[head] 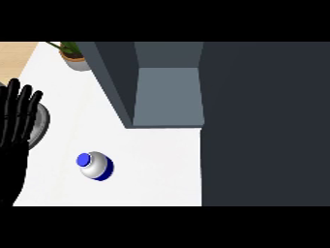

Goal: Pick up the bottled water, place it into the cabinet and close the cabinet

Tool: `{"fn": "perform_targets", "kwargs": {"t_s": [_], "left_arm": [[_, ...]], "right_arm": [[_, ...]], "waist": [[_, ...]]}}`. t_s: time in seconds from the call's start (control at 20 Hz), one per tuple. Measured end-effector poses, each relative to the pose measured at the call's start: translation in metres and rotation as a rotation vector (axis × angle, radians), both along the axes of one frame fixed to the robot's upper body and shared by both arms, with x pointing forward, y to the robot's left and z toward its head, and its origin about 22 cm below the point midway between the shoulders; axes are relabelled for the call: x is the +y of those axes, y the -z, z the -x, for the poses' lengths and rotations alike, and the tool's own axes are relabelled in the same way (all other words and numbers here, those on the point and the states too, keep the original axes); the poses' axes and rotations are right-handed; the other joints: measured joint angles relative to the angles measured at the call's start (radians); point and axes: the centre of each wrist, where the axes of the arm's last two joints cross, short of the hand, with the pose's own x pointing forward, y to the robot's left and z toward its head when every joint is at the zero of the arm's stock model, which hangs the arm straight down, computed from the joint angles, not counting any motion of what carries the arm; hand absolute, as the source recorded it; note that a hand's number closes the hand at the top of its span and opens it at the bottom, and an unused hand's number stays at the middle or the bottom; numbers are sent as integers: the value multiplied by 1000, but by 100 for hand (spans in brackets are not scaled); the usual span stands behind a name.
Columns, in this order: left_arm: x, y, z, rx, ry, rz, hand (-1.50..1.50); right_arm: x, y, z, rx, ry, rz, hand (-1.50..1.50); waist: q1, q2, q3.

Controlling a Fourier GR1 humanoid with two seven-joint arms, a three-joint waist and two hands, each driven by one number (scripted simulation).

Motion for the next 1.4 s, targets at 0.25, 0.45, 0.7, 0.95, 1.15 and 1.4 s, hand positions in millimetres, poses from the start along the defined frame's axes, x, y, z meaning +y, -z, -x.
{"fn": "perform_targets", "kwargs": {"t_s": [0.25,0.45,0.7,0.95,1.15,1.4], "left_arm": [[18,5,12,-9,133,28,-150],[27,15,23,101,285,115,-150],[45,9,44,188,365,181,-150],[58,-5,63,223,388,202,-150],[66,-12,74,267,372,204,-150],[78,-10,80,303,356,184,-150]], "right_arm": [[-6,-2,21,-17,0,36,-150],[2,-1,35,30,-124,38,-150],[11,-10,56,62,-215,22,-150],[21,-23,73,71,-237,19,-150],[31,-37,78,74,-245,17,-150],[39,-42,78,87,-264,-6,-150]], "waist": [[8,12,14],[14,14,17],[16,16,19],[16,17,20],[18,18,20],[16,18,20]]}}
